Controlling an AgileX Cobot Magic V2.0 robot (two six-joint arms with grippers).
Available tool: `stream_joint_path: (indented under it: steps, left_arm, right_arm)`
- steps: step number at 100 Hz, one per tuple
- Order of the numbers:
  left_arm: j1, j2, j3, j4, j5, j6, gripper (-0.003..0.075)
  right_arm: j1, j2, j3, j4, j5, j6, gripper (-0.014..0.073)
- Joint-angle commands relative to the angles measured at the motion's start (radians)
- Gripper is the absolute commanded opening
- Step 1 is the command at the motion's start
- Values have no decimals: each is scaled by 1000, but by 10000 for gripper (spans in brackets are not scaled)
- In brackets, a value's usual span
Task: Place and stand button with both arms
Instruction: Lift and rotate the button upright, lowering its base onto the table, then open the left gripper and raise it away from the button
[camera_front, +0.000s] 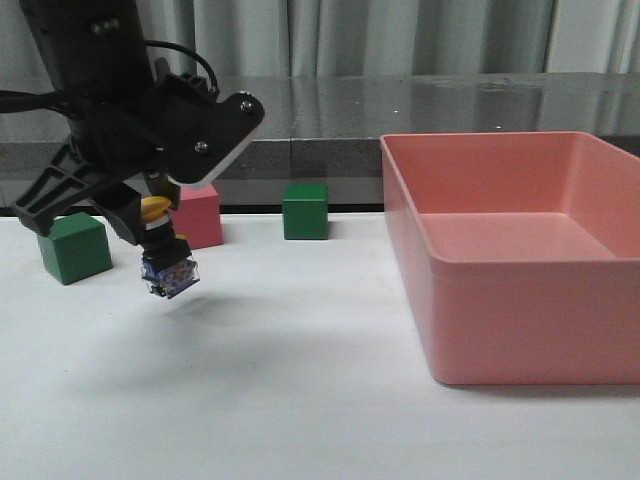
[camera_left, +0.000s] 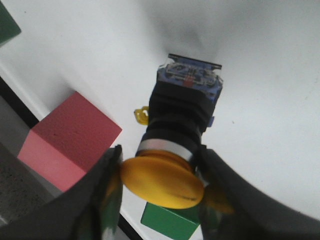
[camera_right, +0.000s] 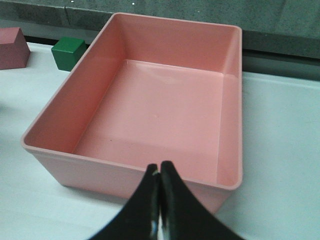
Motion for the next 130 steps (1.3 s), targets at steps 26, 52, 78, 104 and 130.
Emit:
stream_joint_path:
  steps: [26, 52, 78, 104, 130]
  left_arm:
    - [-11, 0, -28, 27, -15, -20, -5]
    - [-11, 0, -28, 26, -19, -20, 341]
    - [-12, -4, -28, 6, -24, -20, 465]
    - [11, -80, -28, -4, 58, -20, 463]
    - [151, -277, -28, -230, 65, -30, 301]
  right_arm:
    - [-5, 4, -24, 21, -61, -4, -69]
    - [-5, 4, -24, 21, -61, -4, -69]
    - [-5, 4, -24, 21, -61, -4, -69]
    - [-5, 4, -24, 21, -62, -4, -69]
    - [-5, 4, -24, 21, -62, -4, -69]
